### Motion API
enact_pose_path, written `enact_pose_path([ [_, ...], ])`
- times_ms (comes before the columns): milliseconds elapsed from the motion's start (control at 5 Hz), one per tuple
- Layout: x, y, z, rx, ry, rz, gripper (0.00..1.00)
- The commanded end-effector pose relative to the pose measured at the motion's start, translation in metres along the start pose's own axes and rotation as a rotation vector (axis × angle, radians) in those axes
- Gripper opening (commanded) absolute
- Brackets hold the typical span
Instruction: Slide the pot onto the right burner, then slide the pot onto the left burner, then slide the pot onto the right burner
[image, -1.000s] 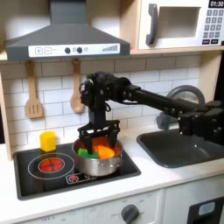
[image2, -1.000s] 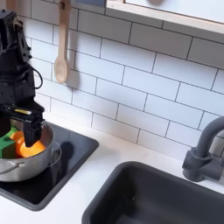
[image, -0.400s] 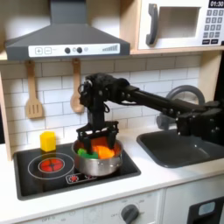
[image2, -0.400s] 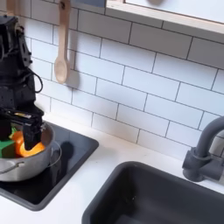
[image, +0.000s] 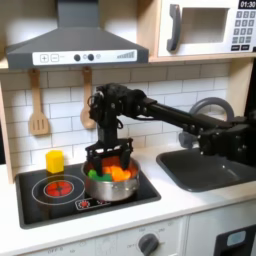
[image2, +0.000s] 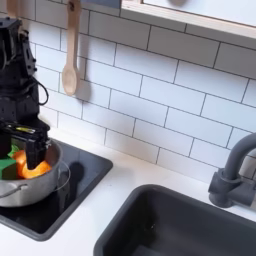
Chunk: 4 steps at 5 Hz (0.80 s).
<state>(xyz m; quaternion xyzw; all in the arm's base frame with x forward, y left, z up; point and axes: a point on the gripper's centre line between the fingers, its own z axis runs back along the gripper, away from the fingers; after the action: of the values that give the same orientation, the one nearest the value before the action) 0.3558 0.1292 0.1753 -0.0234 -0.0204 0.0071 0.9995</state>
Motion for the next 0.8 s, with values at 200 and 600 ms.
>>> enact_pose_path([
  [200, -0.0021, 0.0100, -0.0029, 0.018, 0.007, 0.035, 1.00],
  [600, -0.0061, 0.0103, -0.0055, 0.015, 0.019, 0.035, 1.00],
])
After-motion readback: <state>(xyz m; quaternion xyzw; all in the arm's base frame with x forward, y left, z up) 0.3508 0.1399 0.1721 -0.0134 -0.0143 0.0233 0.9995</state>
